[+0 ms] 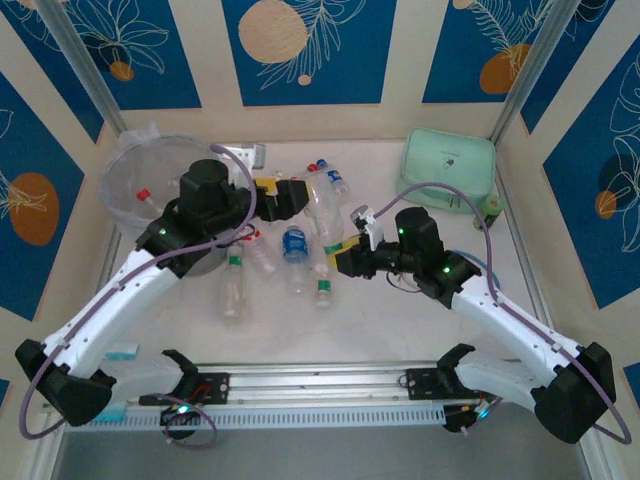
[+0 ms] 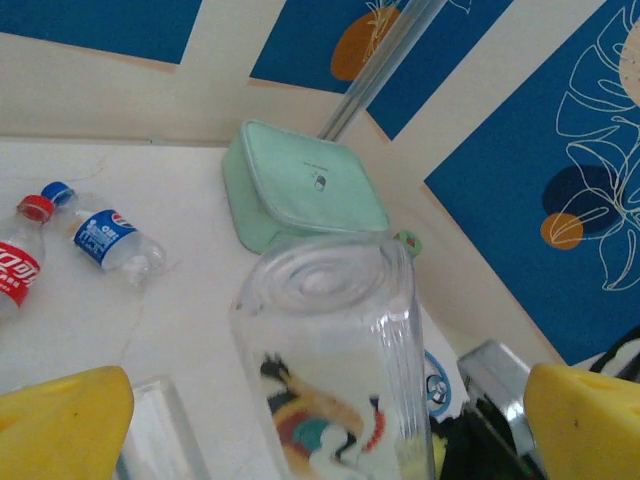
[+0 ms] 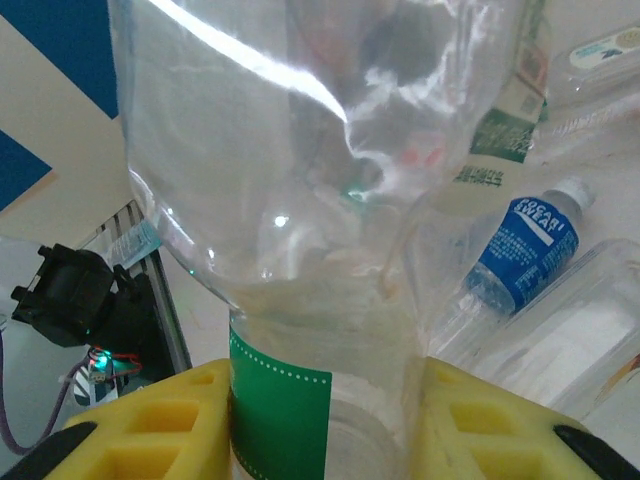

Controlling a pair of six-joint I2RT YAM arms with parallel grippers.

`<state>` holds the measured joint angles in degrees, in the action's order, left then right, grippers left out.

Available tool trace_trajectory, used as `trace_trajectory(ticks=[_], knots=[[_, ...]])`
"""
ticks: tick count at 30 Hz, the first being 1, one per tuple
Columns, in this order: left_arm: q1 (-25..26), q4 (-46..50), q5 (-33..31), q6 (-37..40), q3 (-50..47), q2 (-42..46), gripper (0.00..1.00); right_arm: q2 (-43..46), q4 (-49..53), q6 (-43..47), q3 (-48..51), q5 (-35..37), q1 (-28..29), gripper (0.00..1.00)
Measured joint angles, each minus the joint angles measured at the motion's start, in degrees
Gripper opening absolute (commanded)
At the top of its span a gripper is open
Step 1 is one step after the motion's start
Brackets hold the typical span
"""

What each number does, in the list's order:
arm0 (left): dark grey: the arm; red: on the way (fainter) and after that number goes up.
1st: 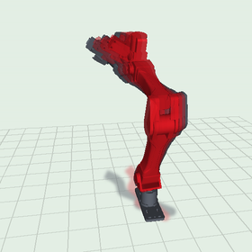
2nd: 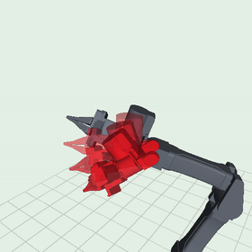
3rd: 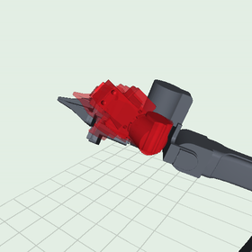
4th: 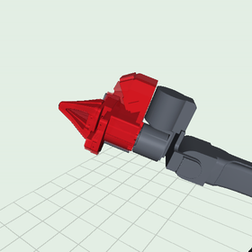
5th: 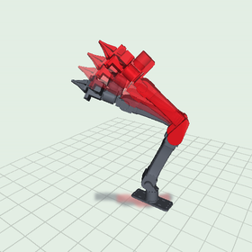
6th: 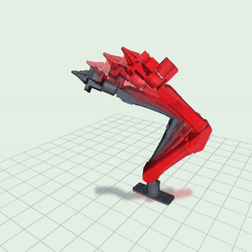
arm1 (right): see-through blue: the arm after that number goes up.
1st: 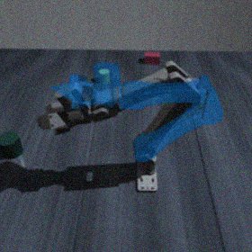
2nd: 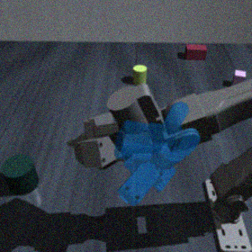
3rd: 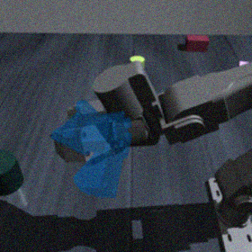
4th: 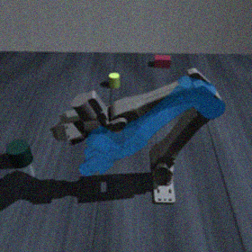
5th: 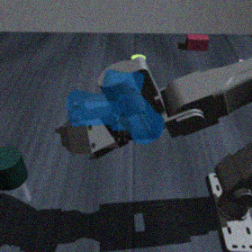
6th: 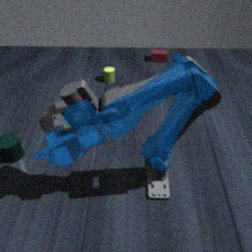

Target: Put the plastic bottles in the bin

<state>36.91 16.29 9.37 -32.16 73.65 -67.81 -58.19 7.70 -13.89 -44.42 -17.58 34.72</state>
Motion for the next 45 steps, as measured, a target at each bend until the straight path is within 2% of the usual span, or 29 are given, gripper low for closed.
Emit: trace_trajectory(ticks=[5, 7, 16, 20, 21, 23, 26, 27, 28, 33, 36, 38, 41, 44, 45], knots=[[2.3, -1.4, -0.9, -0.6, 0.0, -3.9, 1.0, 1.1, 0.2, 0.0, 0.8, 0.0, 0.4, 0.0], [2.9, -1.5, -1.1, -0.7, 0.0, -5.1, 0.95, 1.4, 0.0, 0.0, 0.9, 0.0, 0.8, 0.0], [3.3, -4.4, -3.1, -2.1, -0.3, -5.6, 0.57, -0.4, -1.1, 0.0, 0.8, -0.2, 1.8, 0.0], [3.3, -4.2, -4.0, -1.8, -0.5, -5.6, 0.49, -1.7, -2.1, 0.0, 0.8, -0.5, 2.0, 0.02], [3.3, -4.2, -4.1, -1.8, -0.5, -5.6, 0.48, -1.7, -2.3, 0.0, 0.8, -0.5, 2.0, 0.1], [3.3, -4.2, -4.4, -1.7, -0.5, -5.5, 0.46, -1.8, -2.4, -0.1, 0.8, -0.7, 2.0, 0.38], [3.3, -3.7, -5.0, -1.1, -0.5, -5.0, 0.42, -2.1, -2.4, 0.0, 0.8, -0.9, 2.1, 0.72], [3.3, -3.7, -5.4, -0.7, -0.5, -4.9, 0.41, -2.1, -2.1, 0.0, 0.8, -0.8, 2.1, 0.92], [3.3, -3.5, -5.8, -0.3, -0.5, -4.7, 0.4, -2.1, -1.8, -0.1, 0.8, -0.6, 2.1, 0.99], [3.3, 0.3, -9.9, 3.6, 2.9, -4.2, 0.34, -1.0, -1.3, -0.4, 1.0, 2.5, 1.4, 0.99], [2.9, 3.2, -14.7, 8.0, 7.4, -3.6, 0.27, 1.7, -1.3, -1.5, 1.6, 4.0, -0.9, 0.99], [1.9, 5.0, -17.6, 11.0, 10.6, -2.8, 0.26, 2.8, -1.3, -2.1, 1.8, 4.7, -2.7, 0.99], [-1.8, 7.3, -21.6, 15.1, 15.6, -0.9, 0.17, 3.3, -0.9, -3.2, 2.1, 6.1, -4.8, 0.99], [-7.7, 9.1, -25.0, 18.5, 19.8, 1.1, 0.0, 3.3, -0.6, -4.3, 3.1, 7.0, -5.7, 0.99], [-10.1, 9.6, -25.9, 19.5, 21.0, 1.8, 0.0, 3.3, -0.5, -4.6, 3.6, 7.1, -6.0, 0.99]])
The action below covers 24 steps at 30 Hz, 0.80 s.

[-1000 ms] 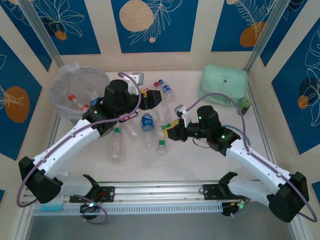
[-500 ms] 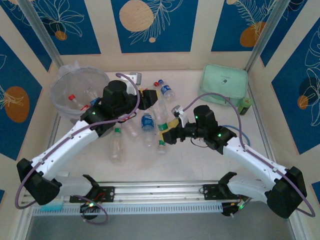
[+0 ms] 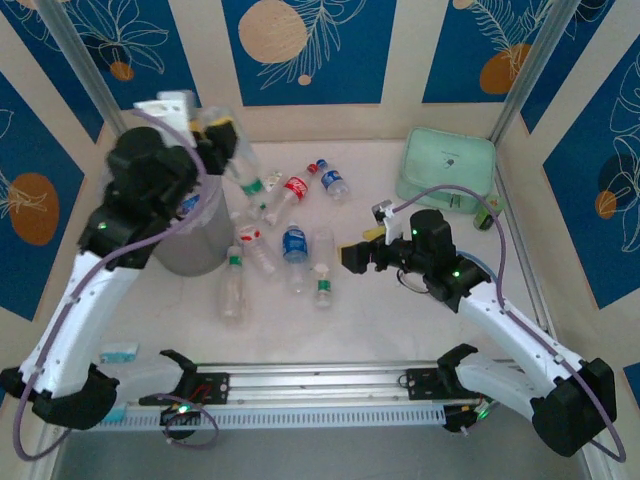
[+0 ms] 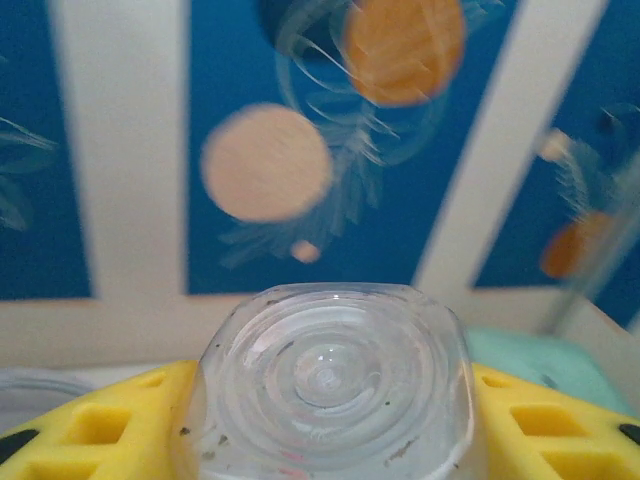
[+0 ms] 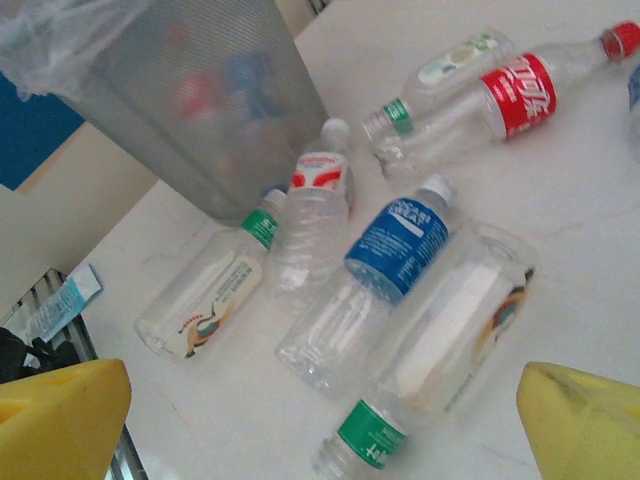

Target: Put the plastic bottles in the bin

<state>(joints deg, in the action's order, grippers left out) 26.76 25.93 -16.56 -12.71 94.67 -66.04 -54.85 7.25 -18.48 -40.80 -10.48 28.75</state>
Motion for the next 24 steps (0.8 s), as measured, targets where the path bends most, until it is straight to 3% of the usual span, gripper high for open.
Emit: trace_trajectory(ticks=[5, 11, 17, 24], knots=[[-9.3, 0.2, -5.3, 5.5, 2.6, 0.2, 0.0, -0.2, 1.2, -0.6, 0.4, 0.0, -1.0, 0.99], [-15.7, -0.2, -8.6, 9.0, 2.5, -5.7, 0.0, -0.2, 2.3, -0.6, 0.4, 0.0, -2.3, 0.99], [-21.6, -0.1, -6.4, 7.9, -5.1, -10.9, 0.0, -0.1, 3.5, 0.0, 0.4, 0.0, -3.8, 1.0], [-22.9, -1.6, -1.2, 2.8, -16.0, -11.0, 0.0, -0.1, 4.2, 0.5, 0.4, -0.2, -5.1, 1.0]])
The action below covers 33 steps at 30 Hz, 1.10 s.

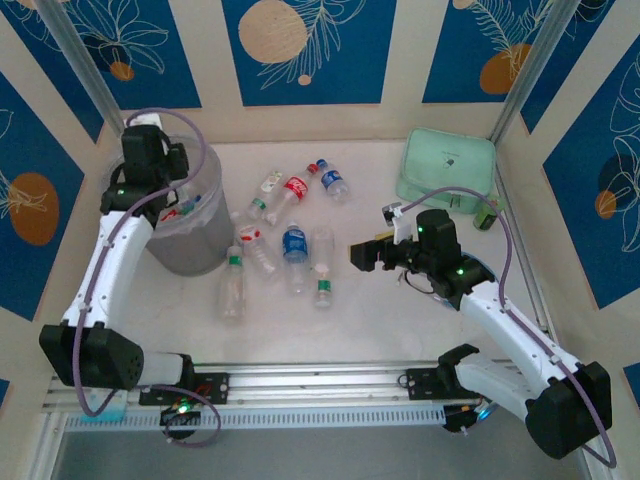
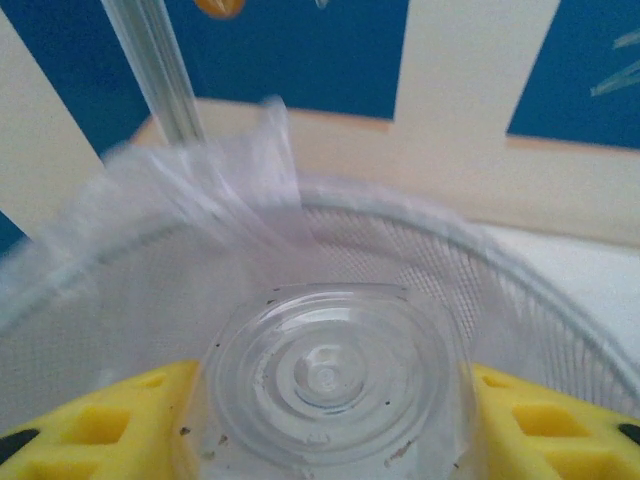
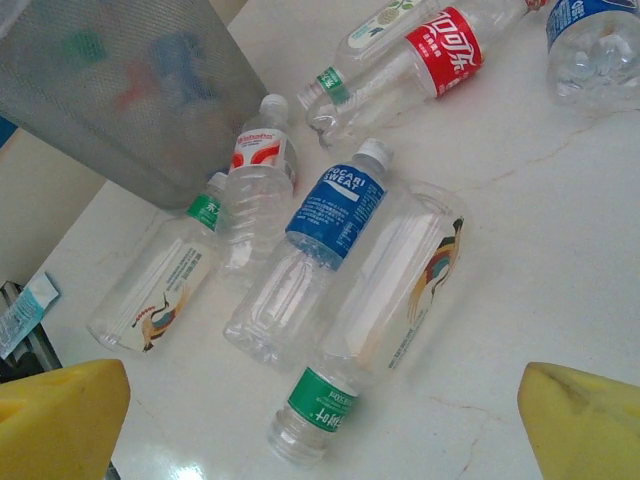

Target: Put the plastic bottles in the bin

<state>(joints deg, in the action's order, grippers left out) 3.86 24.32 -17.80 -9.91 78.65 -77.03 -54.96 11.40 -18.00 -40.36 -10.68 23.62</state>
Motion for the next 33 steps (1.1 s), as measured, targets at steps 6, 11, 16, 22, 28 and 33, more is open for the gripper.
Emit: trace_trajectory(ticks=[6, 11, 16, 22, 28, 33], knots=[[-0.1, -1.8, 3.1, -3.3, -6.0, -1.7, 0.0, 0.1, 0.7, 0.2, 0.0, 0.0, -0.6, 1.0], [-0.7, -3.1, 4.3, -4.9, -8.4, -3.3, 0.0, 0.2, 0.9, 0.2, 0.0, 0.0, -1.3, 1.0], [-2.0, -4.3, 4.5, -6.9, -9.9, -5.1, 0.0, 0.3, 1.1, 0.2, 0.0, 0.0, -1.3, 1.0], [-3.4, -7.9, 4.5, -9.6, -14.0, -5.2, 0.0, 0.6, 1.3, -0.3, 0.0, 0.0, -1.3, 1.0], [-3.7, -9.4, 4.7, -10.2, -14.8, -5.3, 0.15, -0.9, 1.7, -0.7, 0.0, 0.0, -1.4, 1.0], [-3.7, -8.9, 4.7, -10.2, -14.8, -4.7, 0.43, -1.6, 2.8, -0.7, 0.0, 0.1, -1.7, 1.0]])
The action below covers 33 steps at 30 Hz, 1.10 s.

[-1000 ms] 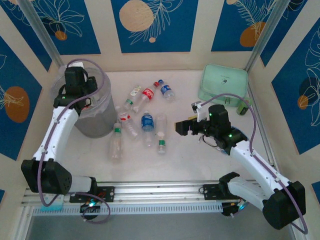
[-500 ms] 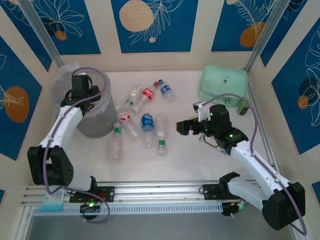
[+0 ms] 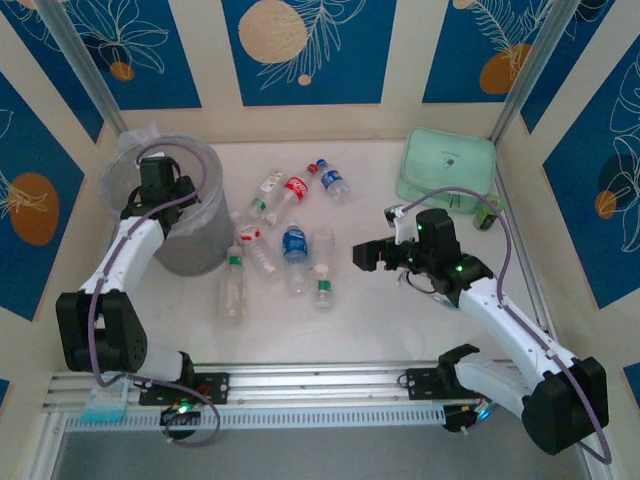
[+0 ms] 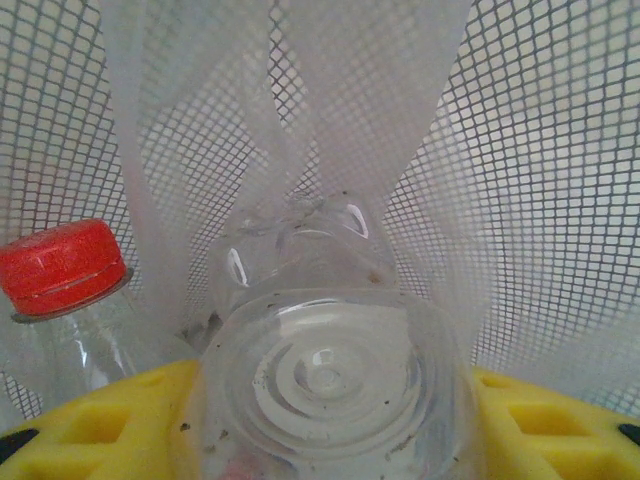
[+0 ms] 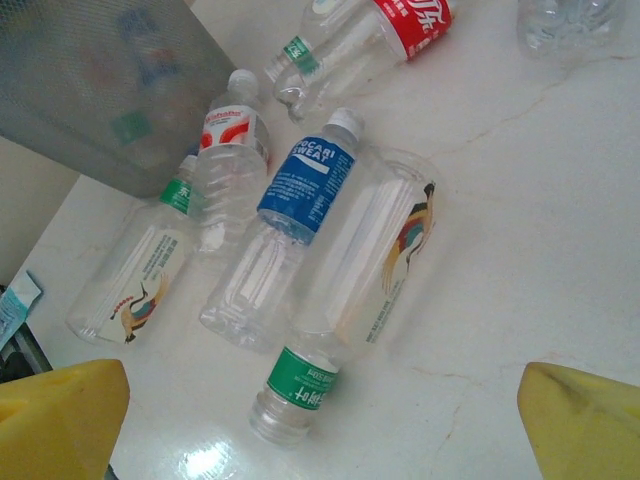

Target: Put the plastic bottles in the bin

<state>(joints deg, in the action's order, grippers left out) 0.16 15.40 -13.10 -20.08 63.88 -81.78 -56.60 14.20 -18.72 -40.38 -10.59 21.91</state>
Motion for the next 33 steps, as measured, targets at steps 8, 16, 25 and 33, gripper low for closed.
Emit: trace_trajectory(ticks=[8, 16, 25, 33], knots=[[0.1, 6.7, 2.1, 2.0, 2.4, 2.4, 1.0, -1.6, 1.6, -0.4, -1.0, 0.2, -0.6, 1.0], [0.1, 12.5, 10.0, 3.9, 8.4, 8.3, 1.0, -6.3, 5.1, -0.2, -5.9, 4.9, 2.2, 0.99], [0.5, 17.0, 15.9, 4.5, 11.1, 17.0, 1.0, -17.1, 9.8, 1.7, -13.2, 14.8, 5.8, 0.99], [0.9, 17.8, 29.7, 3.8, 9.2, 22.6, 1.0, -35.7, 9.0, 9.4, -29.0, 19.4, 1.9, 0.99]])
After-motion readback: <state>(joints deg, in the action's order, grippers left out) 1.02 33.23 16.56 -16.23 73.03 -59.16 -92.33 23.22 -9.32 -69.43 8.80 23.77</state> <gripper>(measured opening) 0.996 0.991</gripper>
